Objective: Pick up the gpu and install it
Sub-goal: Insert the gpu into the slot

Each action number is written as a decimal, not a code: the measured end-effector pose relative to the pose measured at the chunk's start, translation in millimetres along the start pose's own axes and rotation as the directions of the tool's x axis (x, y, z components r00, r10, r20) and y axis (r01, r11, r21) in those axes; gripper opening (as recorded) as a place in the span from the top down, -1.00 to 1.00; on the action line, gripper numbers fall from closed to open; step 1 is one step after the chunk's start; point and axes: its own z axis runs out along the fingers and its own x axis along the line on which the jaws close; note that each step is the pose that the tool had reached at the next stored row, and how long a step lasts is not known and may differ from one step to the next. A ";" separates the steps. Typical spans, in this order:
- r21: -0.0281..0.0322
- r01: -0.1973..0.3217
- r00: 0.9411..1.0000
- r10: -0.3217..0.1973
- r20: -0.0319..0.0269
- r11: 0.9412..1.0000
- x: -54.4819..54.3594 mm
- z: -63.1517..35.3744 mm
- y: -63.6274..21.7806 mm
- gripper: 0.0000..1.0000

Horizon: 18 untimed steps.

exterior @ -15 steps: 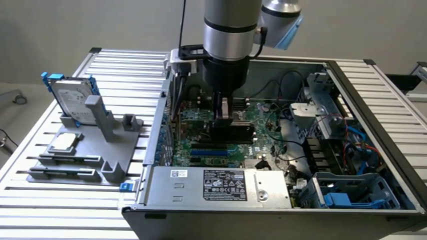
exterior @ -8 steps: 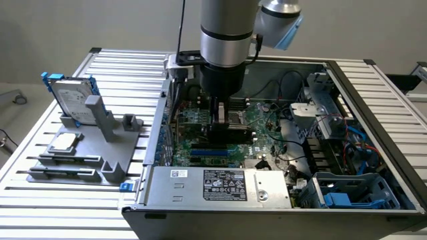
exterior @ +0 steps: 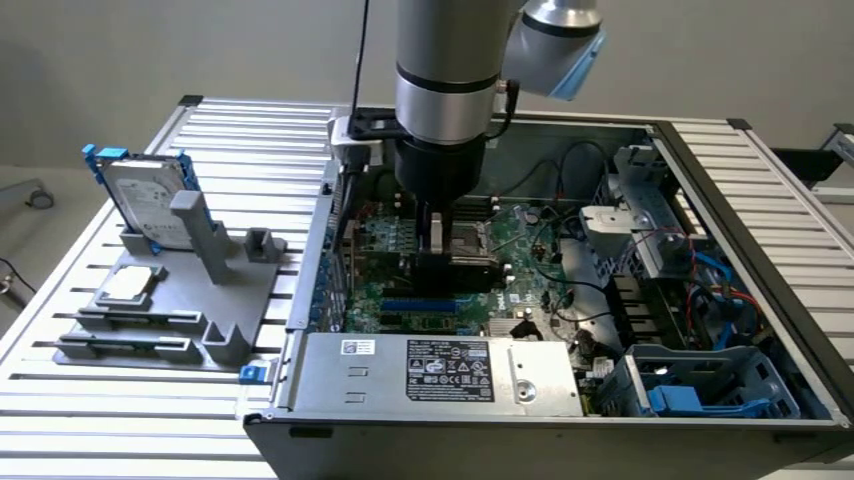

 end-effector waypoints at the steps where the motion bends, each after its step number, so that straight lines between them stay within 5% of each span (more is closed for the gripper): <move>1: 0.000 0.000 1.000 0.000 0.000 1.000 0.2 0.1 0.0 0.47; 18: 0.000 0.000 1.000 0.000 0.000 1.000 3.2 9.3 5.4 0.47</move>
